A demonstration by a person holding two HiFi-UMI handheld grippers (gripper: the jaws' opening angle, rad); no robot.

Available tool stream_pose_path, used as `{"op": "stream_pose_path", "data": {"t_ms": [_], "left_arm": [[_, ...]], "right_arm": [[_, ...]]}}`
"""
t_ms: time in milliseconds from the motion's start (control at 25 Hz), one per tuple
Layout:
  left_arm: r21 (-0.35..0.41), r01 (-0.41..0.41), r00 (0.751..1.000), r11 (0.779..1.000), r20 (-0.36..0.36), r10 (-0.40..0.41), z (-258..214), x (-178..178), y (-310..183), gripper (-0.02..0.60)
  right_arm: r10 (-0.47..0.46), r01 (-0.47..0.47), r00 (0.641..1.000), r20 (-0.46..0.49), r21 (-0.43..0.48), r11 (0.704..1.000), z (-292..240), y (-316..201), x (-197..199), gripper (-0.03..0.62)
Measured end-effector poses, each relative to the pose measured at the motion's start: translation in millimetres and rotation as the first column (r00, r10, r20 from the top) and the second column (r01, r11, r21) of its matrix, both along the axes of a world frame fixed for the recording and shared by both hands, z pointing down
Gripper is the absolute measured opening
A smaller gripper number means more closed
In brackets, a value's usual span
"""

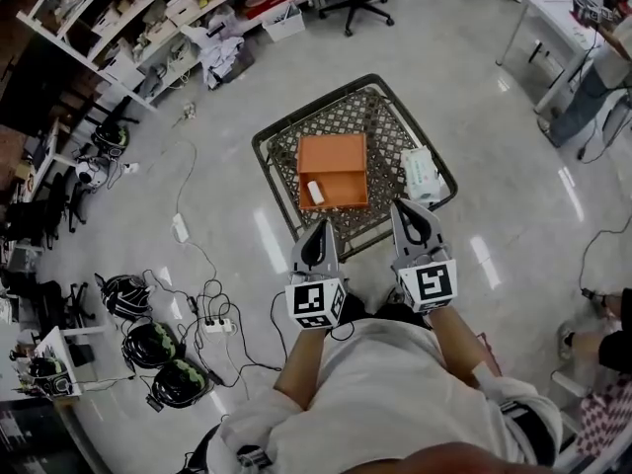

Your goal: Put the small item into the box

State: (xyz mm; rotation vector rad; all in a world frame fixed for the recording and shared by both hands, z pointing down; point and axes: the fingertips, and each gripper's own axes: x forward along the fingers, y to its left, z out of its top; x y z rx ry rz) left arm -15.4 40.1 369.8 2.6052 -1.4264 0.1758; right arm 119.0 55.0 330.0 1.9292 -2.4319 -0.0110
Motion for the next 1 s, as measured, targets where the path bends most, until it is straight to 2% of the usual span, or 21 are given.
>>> {"op": "stream_pose_path", "data": {"t_ms": [200,440,600,760,1000], "left_arm": [[0.066,-0.014,1.0,0.998,-0.008,0.014,-28,-4,0,0.011],[0.146,-0.058,0.998,0.988,0.017,0.057,-48,3,0,0.011],[0.156,-0.059,0.998,0.986,-0.002,0.06,-57,0,1,0.011],[0.185,-0.049,0.998,0.982,0.039,0.042,-60,-6,0,0.011],[0.161,-0.036,0.999,0.986,0.04,0.03,-55,-12,1,0.011]], "right_arm": [[0.017,-0.017,1.0,-0.01,0.039,0.999,-22,8,-5,0.003],[0.01,-0.007,0.999,-0.037,0.067,0.998,-36,3,-18,0.003],[0.011,-0.008,0.999,-0.04,0.074,0.997,-42,3,-25,0.003],[-0.006,0.009,1.0,-0.029,0.083,0.997,-44,2,-31,0.003],[-0.025,0.027,0.999,-0.027,0.091,0.995,-45,-1,-37,0.003]]}}
